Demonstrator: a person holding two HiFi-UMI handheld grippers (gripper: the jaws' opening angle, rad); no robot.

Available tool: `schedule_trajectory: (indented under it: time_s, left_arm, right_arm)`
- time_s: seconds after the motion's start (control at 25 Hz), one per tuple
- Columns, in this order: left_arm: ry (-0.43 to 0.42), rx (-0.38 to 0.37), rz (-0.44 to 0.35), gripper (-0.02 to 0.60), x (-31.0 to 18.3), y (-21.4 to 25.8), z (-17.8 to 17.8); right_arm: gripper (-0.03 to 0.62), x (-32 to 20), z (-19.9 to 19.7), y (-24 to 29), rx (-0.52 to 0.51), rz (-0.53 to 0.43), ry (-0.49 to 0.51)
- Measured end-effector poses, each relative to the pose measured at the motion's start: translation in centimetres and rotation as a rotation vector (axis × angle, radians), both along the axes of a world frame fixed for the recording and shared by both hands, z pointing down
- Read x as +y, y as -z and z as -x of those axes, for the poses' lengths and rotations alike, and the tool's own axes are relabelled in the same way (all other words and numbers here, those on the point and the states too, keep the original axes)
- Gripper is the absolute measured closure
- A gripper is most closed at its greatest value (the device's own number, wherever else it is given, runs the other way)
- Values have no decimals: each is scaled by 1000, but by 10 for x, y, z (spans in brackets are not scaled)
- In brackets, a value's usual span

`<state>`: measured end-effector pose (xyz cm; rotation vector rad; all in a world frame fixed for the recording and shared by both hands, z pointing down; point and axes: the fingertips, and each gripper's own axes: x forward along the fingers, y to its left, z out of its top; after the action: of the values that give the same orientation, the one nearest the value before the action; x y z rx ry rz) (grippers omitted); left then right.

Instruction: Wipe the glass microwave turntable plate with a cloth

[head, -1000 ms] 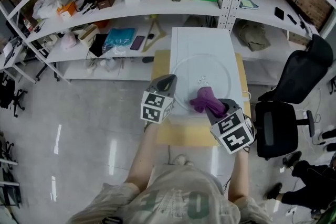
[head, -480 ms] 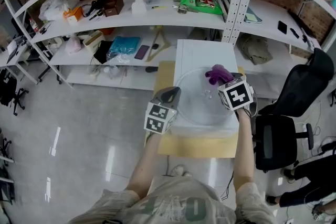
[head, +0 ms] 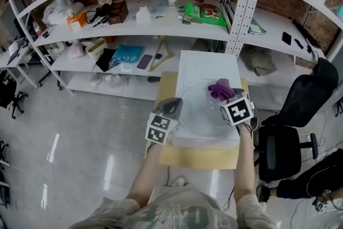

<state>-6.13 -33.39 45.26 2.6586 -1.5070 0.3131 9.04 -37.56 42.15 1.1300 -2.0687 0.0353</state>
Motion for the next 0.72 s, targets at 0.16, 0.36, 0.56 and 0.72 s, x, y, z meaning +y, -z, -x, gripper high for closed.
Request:
schedule_trajectory:
  time_s: [0.16,0.36,0.56,0.72]
  left_arm:
    - [2,0,0,580,0,1,-1]
    - [3,1,0,580,0,2,0]
    - [8,2,0,580,0,2,1]
    - [9,0,4,580,2,2,1]
  right_arm:
    - [539,35,0,-2,15,-3,19]
    - [539,80,8,-3,23,-10,66]
    - [539,117,10,-6,14,4,84]
    - [539,142,8,-5,-6,6,81]
